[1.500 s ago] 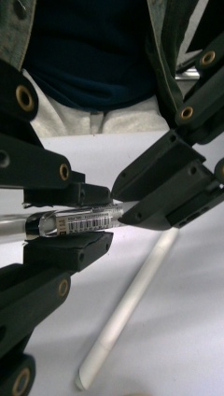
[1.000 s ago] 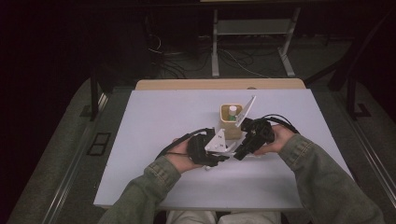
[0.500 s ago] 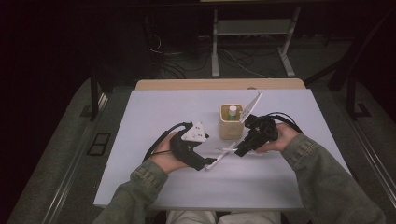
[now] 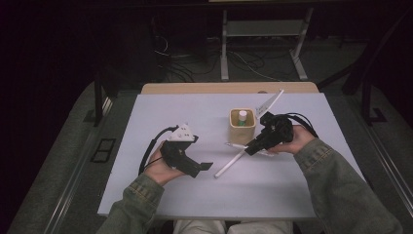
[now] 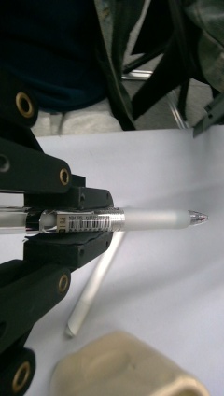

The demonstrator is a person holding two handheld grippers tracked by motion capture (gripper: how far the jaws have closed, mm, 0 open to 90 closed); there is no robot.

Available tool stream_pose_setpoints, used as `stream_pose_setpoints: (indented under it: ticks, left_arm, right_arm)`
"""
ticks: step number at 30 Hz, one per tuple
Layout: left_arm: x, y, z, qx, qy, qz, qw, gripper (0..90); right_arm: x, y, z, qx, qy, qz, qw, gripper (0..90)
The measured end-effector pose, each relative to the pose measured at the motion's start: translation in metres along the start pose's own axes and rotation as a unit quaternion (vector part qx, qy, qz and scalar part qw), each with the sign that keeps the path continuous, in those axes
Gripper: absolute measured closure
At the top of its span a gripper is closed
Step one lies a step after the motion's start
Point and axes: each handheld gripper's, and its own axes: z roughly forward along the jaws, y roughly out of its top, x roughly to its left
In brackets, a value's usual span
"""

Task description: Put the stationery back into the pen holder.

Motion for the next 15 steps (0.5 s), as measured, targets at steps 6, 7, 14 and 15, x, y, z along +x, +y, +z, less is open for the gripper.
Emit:
stream_pose_setpoints:
  ticks: [6, 7, 14, 15]
  left_arm:
    - [-0.002, -0.008, -0.005, -0.008, 0.001, -0.006, 0.9999, 0.0]
    - [-0.003, -0.009, -0.005, -0.01, 0.002, -0.009, 0.9999, 0.0]
    - [-0.005, -0.02, -0.006, -0.03, 0.003, -0.028, 0.9992, 0.0]
    - [-0.004, -0.021, -0.007, -0.032, 0.003, -0.028, 0.9991, 0.0]
  right_arm:
    - [-0.005, 0.0, -0.006, -0.029, -0.022, 0.01, 0.9993, 78.1]
    - [-0.006, 0.0, -0.007, -0.037, -0.026, 0.012, 0.9989, 78.1]
    - [-0.01, 0.002, -0.019, -0.086, -0.046, 0.027, 0.9948, 78.1]
    - [-0.011, 0.003, -0.02, -0.089, -0.051, 0.03, 0.9943, 78.1]
